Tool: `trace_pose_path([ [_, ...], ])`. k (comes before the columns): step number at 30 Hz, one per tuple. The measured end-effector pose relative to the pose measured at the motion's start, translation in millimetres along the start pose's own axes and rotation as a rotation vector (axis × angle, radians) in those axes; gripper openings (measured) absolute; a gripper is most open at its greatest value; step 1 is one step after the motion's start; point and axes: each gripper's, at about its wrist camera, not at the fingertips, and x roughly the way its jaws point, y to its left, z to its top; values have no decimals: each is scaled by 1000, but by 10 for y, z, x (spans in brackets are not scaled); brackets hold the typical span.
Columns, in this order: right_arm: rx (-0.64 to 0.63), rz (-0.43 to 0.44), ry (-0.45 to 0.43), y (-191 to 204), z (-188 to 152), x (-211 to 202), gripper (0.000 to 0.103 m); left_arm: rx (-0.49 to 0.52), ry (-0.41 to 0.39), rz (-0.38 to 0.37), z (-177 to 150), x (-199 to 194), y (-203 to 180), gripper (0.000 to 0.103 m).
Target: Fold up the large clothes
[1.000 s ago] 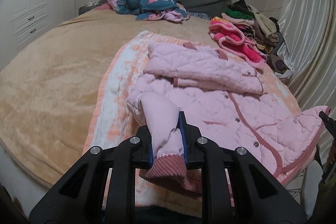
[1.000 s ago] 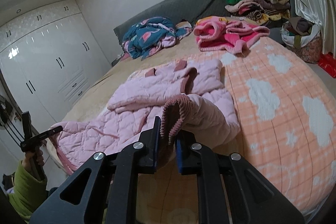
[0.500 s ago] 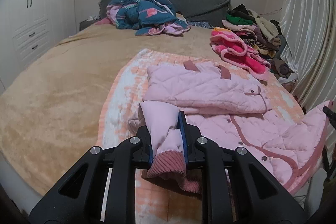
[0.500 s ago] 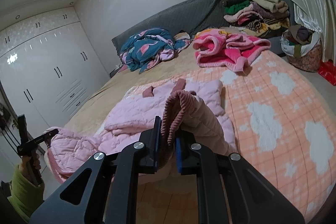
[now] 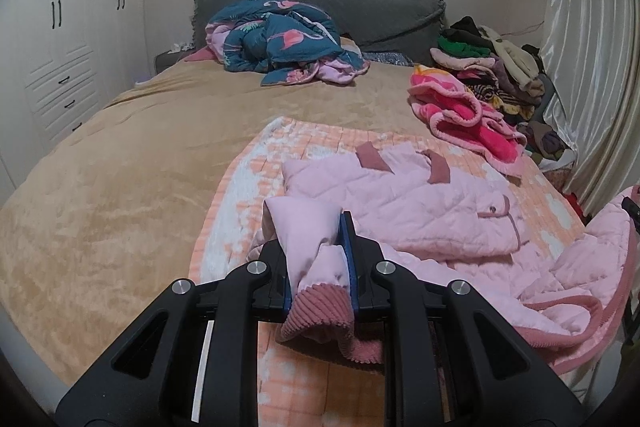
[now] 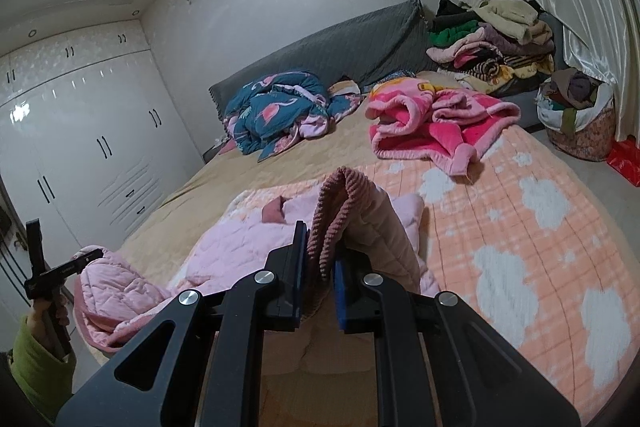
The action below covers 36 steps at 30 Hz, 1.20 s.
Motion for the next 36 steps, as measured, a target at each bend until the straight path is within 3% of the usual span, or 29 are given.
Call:
trace_pose_path([
  [18, -47, -87, -16, -76, 545, 509, 11, -7, -22, 28, 512, 422, -30, 11],
  [36, -14, -202, 14, -356, 1022, 1464, 11, 18, -35, 106, 982, 1092, -18, 12],
])
